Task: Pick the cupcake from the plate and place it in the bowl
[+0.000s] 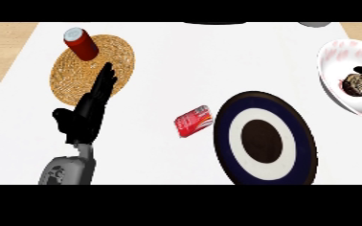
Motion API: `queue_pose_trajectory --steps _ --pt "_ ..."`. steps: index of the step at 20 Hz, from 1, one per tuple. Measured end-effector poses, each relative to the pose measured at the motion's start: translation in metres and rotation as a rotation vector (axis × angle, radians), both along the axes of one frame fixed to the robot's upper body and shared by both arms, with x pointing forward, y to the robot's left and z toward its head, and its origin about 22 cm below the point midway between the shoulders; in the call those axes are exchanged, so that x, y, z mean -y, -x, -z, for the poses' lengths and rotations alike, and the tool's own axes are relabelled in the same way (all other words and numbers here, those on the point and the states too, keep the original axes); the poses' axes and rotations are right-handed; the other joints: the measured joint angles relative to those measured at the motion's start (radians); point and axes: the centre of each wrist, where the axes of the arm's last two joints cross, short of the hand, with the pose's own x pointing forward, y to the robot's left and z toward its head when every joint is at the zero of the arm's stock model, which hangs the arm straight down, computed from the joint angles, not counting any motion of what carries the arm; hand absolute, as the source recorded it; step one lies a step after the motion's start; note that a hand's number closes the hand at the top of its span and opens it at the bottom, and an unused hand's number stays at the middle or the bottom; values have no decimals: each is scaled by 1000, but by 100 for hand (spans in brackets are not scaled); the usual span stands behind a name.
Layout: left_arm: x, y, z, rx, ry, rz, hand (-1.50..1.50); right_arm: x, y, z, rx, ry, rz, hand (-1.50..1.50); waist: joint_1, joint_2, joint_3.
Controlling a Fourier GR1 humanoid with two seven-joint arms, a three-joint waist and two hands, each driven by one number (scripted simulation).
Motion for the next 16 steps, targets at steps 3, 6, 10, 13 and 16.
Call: queue_pose_trajectory --steps 3,6,10,13,16 --pt "1 0 1 -2 -2 -1 0 4 1 -7 107 -19 14 -150 -2 -1 0" --pt "0 4 2 -1 -6 -8 0 14 7 -17 188 -60 38 -150 -8 -4 -1" --pt "-2 4 1 -3 -6 -15 0 25 17 -27 237 -146 61 -150 -14 -6 -2" --pt "-2 4 -1 -10 -5 -17 0 39 34 -25 260 -214 63 -150 -19 -7 -2" --pt "0 3 0 -11 -4 -16 0 50 49 -23 280 -276 54 -150 -21 -7 -2"
